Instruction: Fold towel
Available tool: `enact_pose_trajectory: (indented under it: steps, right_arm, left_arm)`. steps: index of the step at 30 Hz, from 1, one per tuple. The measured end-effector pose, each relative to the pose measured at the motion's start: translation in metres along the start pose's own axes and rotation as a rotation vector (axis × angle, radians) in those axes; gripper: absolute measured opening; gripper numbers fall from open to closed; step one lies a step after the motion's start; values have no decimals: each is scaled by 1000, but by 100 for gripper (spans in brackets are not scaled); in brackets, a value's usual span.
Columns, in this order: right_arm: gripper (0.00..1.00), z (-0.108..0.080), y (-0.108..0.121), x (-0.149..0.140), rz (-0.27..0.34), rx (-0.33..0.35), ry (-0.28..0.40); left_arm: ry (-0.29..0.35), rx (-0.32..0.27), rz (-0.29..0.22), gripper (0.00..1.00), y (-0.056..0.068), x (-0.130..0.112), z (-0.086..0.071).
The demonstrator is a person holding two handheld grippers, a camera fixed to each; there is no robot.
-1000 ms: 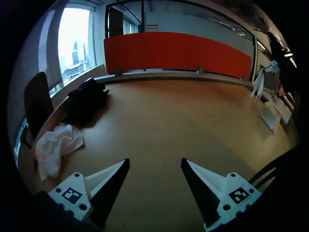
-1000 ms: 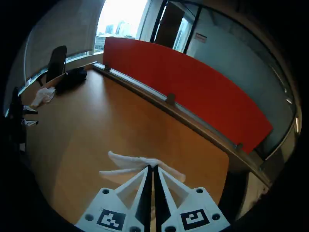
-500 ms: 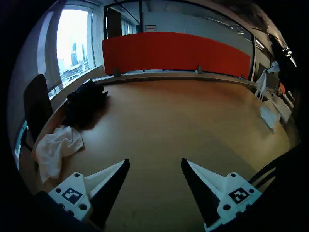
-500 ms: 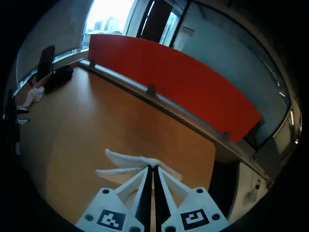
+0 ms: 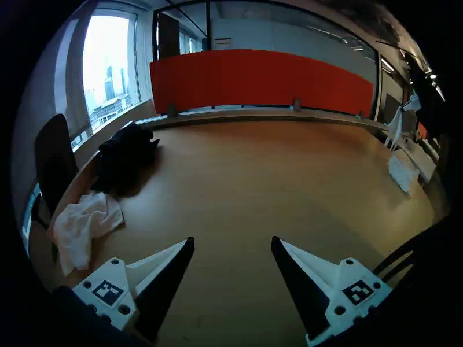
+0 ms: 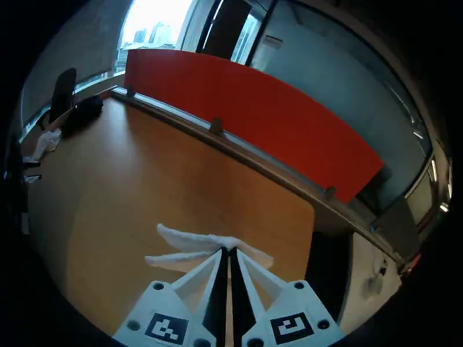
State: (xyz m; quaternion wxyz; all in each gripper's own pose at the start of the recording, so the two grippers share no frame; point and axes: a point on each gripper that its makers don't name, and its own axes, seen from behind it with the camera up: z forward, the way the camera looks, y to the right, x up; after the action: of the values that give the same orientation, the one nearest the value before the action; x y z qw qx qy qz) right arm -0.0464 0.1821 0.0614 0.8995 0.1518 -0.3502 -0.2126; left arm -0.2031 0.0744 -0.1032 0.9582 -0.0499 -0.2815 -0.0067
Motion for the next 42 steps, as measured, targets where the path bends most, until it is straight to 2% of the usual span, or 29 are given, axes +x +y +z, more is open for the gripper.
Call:
enact_pose_trajectory:
  steps: [9,20,29,42]
  right_arm:
    - [3,-18,2,-34,34,-12,-33]
    - [3,-34,3,-117,129,-46,-138]
    - [3,-36,2,-170,176,-67,-219]
    - [3,-32,5,-211,204,-84,-299]
  left_arm:
    - [1,-8,11,99,3,2,0]
    - [-3,-14,19,99,5,1,-1]
    - [-9,-16,29,99,5,2,-2]
    - [-14,-19,43,99,8,2,-1]
